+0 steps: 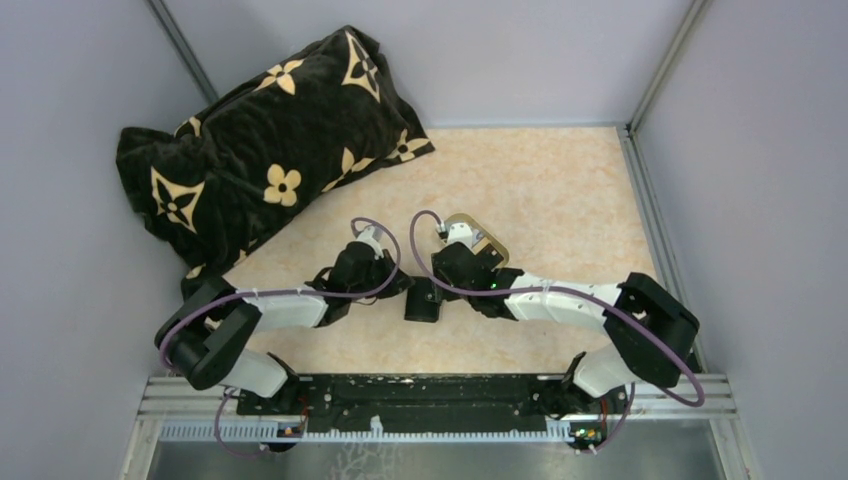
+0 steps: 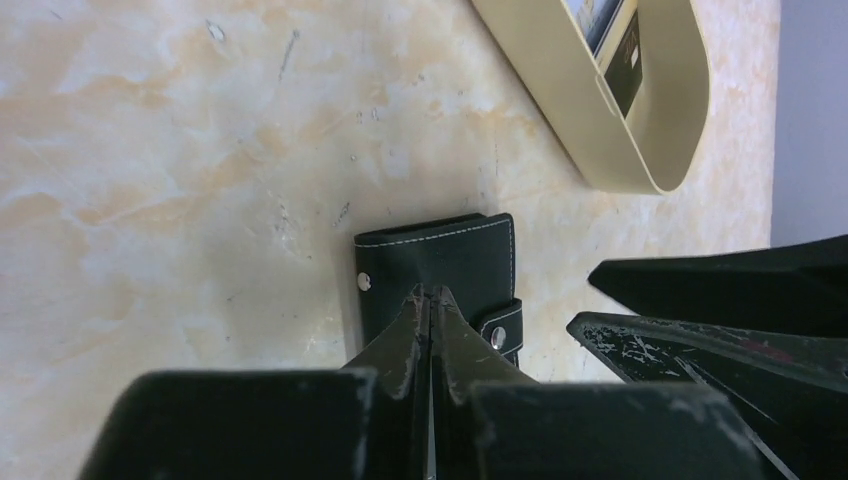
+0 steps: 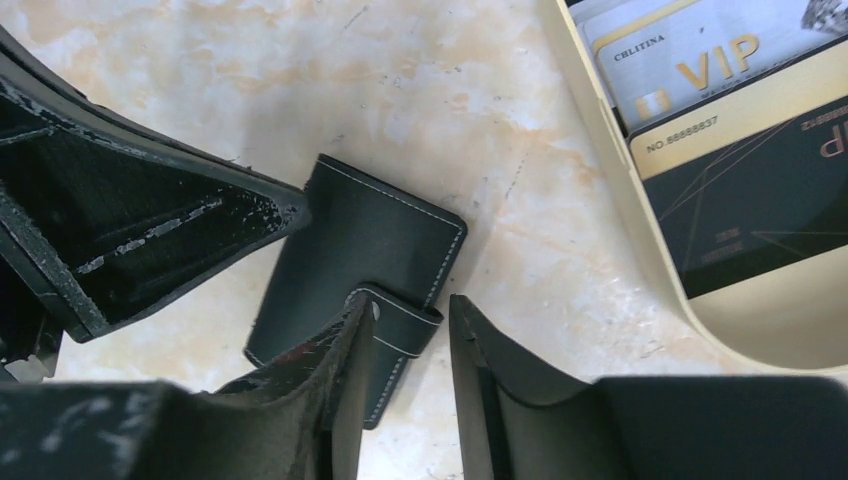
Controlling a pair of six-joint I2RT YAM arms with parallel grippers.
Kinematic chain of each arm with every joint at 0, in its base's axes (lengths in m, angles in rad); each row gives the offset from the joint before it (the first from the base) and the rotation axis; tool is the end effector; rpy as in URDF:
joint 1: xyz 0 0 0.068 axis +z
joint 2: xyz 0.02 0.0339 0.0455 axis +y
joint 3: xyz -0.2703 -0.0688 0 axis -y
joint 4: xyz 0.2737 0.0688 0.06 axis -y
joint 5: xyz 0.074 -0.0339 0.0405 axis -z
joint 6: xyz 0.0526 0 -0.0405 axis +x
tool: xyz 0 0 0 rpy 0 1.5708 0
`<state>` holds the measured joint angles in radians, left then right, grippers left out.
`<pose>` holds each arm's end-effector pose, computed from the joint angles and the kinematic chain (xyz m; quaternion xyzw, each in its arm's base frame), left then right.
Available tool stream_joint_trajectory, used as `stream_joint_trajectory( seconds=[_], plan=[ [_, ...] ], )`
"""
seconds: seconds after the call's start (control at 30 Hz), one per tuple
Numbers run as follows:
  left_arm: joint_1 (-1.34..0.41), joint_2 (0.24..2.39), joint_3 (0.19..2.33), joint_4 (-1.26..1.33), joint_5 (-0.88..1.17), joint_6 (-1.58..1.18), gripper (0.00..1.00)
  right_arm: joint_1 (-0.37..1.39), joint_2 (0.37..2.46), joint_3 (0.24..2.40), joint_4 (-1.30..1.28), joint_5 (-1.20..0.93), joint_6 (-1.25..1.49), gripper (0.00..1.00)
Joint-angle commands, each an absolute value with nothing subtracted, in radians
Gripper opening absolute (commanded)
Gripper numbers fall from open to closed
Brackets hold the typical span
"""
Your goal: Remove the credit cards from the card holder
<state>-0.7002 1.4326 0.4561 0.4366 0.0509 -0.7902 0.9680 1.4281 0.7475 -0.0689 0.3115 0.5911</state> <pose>0.2233 -0.1917 0.1230 -0.0266 0.8695 -0.3504 0.3471 0.1963 0.2568 0.1709 -0.1089 0.9013 0.1761 0.3805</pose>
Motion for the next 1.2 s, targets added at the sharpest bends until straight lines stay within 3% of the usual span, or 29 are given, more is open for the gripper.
stream_joint_trajectory(
  seconds=[0.0,0.27,0.83,0.93,1.1,1.17],
  plan=[
    [-0.698,1.470,0.436,0.525,0.142,-0.833,0.00,0.973,1.416,0.763,-0.037,0.337,0.527,0.38],
    [-0.698,1.409,0.398,0.453,0.107,-0.827,0.00,1.040,1.473,0.812,-0.038,0.363,0.402,0.47],
    [-0.696,1.466,0.433,0.379,0.100,-0.834,0.00,1.087,1.706,0.864,-0.078,0.360,0.374,0.44],
    [-0.695,1.453,0.429,0.371,0.091,-0.832,0.00,1.085,1.721,0.854,-0.072,0.344,0.402,0.35],
    [-0.692,1.425,0.418,0.359,0.080,-0.831,0.00,1.084,1.735,0.848,-0.097,0.353,0.444,0.01],
    [-0.690,1.421,0.414,0.359,0.078,-0.831,0.00,1.081,1.732,0.838,-0.096,0.350,0.453,0.00]
  ],
)
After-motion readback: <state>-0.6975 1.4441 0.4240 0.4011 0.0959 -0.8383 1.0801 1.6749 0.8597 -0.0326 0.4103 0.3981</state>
